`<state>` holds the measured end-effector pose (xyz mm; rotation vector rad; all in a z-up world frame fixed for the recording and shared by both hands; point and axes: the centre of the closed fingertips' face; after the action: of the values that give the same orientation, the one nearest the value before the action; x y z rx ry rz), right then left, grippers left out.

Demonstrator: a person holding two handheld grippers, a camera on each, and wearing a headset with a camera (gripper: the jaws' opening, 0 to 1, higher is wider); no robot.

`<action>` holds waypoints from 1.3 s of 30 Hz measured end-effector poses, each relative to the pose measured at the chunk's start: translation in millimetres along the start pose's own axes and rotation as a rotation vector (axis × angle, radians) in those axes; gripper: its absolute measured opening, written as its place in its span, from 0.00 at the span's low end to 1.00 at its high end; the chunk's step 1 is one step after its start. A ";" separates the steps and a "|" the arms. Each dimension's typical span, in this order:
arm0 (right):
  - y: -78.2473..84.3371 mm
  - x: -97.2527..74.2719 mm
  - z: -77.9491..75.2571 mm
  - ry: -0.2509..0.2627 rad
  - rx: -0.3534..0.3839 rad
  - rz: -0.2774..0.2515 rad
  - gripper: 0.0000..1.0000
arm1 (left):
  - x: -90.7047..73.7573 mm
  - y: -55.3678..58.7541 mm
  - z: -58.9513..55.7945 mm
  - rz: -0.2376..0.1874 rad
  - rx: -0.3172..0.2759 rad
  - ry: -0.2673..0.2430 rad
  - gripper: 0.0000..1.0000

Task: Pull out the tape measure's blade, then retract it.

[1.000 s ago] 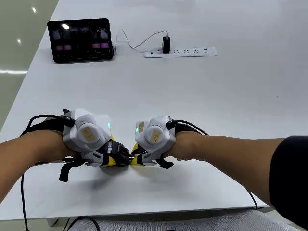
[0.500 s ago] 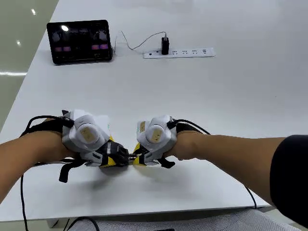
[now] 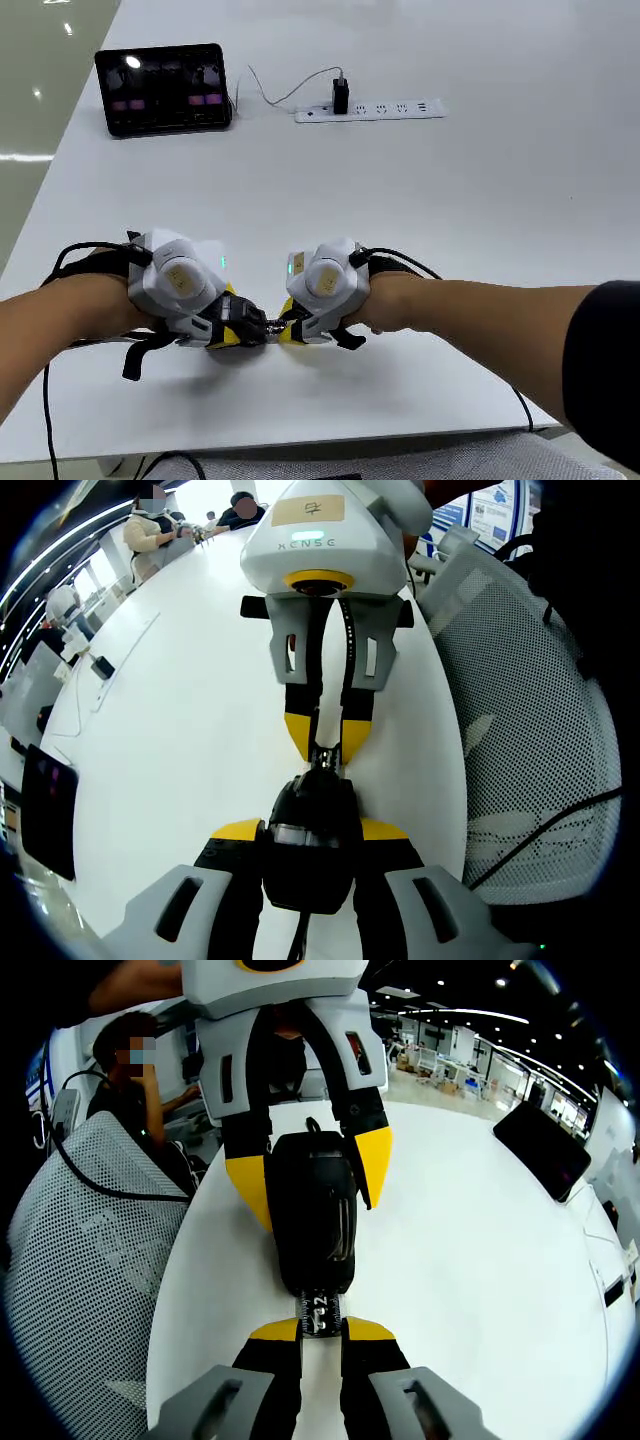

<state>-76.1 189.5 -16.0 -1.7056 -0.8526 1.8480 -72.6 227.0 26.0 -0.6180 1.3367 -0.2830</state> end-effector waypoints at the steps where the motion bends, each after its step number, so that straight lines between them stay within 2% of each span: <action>1: -0.1 -0.1 0.0 0.000 0.001 -0.001 0.11 | 0.0 0.1 0.2 0.000 0.000 -0.001 0.29; 39: 13.0 -13.4 -2.2 0.003 0.015 0.025 0.11 | 0.3 0.6 2.5 0.000 -0.005 -0.008 0.28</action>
<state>-71.7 171.2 -16.2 -1.7172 -0.8176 1.8633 -70.2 228.0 25.7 -0.6225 1.3302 -0.2777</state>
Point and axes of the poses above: the centre of the closed fingertips' face, and the gripper's own axes: x roughly forward along the fingers, z roughly to its left, y roughly out of its underside, and after that the axes turned 7 degrees about -z, right-handed
